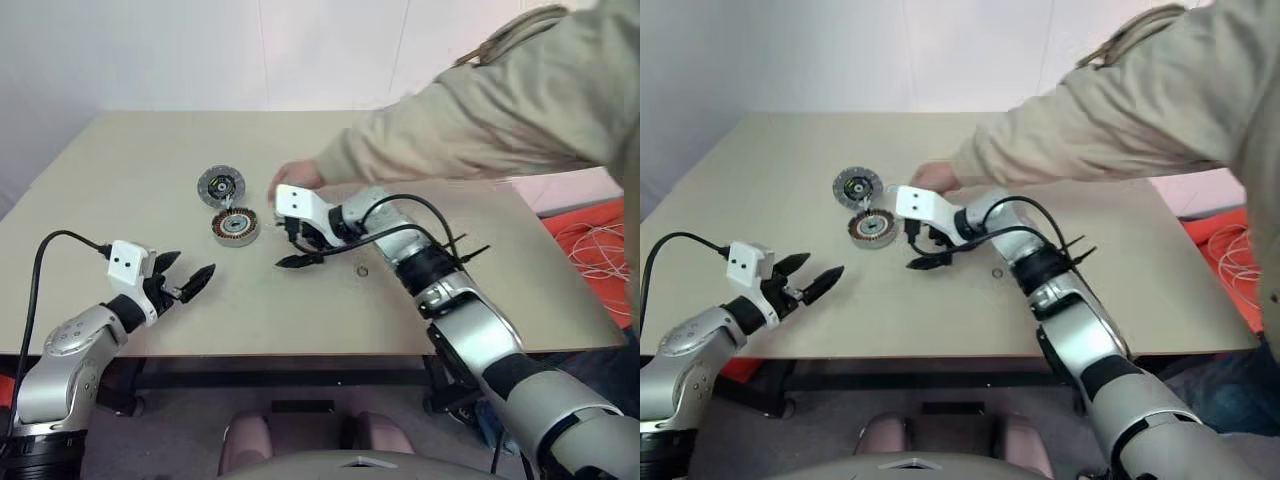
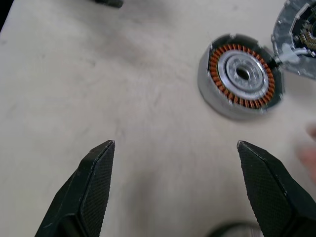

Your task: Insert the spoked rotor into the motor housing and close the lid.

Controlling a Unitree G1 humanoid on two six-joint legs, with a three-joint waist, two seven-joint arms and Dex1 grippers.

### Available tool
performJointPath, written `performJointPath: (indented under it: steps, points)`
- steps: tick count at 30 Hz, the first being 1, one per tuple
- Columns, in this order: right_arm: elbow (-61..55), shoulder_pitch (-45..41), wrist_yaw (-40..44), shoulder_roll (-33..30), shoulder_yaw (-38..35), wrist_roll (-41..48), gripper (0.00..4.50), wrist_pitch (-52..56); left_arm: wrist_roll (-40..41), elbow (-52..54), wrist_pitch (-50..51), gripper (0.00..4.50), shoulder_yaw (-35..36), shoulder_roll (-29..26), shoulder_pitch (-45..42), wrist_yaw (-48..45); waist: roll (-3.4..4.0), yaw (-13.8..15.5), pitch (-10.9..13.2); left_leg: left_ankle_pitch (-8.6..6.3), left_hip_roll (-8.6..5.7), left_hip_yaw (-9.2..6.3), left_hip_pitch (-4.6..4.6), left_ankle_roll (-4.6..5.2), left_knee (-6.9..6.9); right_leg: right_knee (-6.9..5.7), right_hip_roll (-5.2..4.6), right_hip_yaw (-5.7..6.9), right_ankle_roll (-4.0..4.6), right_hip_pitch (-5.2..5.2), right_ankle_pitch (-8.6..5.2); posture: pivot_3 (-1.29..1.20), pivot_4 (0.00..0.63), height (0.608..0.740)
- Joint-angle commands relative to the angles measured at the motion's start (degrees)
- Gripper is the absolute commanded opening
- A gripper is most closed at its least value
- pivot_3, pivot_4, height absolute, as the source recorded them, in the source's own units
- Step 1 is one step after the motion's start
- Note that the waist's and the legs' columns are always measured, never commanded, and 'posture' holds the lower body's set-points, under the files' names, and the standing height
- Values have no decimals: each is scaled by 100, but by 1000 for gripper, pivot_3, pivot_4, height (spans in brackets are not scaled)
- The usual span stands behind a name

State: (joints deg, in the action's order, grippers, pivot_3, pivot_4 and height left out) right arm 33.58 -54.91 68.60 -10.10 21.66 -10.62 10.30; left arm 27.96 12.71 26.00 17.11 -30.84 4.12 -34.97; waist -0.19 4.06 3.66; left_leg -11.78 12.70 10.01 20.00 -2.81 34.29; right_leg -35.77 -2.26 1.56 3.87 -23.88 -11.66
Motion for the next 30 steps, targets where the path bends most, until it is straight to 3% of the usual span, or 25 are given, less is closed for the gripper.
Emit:
performJointPath:
  steps: [1, 21, 30]
  points:
    - [-699, 46, 209, -152, -26, 239, 4477, 256, 11, 124, -95, 4500, 1, -27, -69, -54, -2, -19, -1, 0, 0, 1, -2, -1, 0, 0, 1, -1, 0, 0, 0, 0, 0, 740]
    - [-926, 111, 148, -225, 191, 308, 4477, 355, -8, 34, -73, 4500, -79, -41, -248, -68, -2, -6, -1, 2, -1, 0, -3, -3, 0, 2, 1, 0, 0, 3, 0, 0, 0, 740]
    - [-329, -129, 151, 128, 697, 64, 4477, -245, 67, 157, -97, 4500, 116, -139, 59, -194, -2, -25, -1, 2, -1, 0, -3, -3, 0, 2, 2, 0, 0, 2, 0, 0, 0, 740]
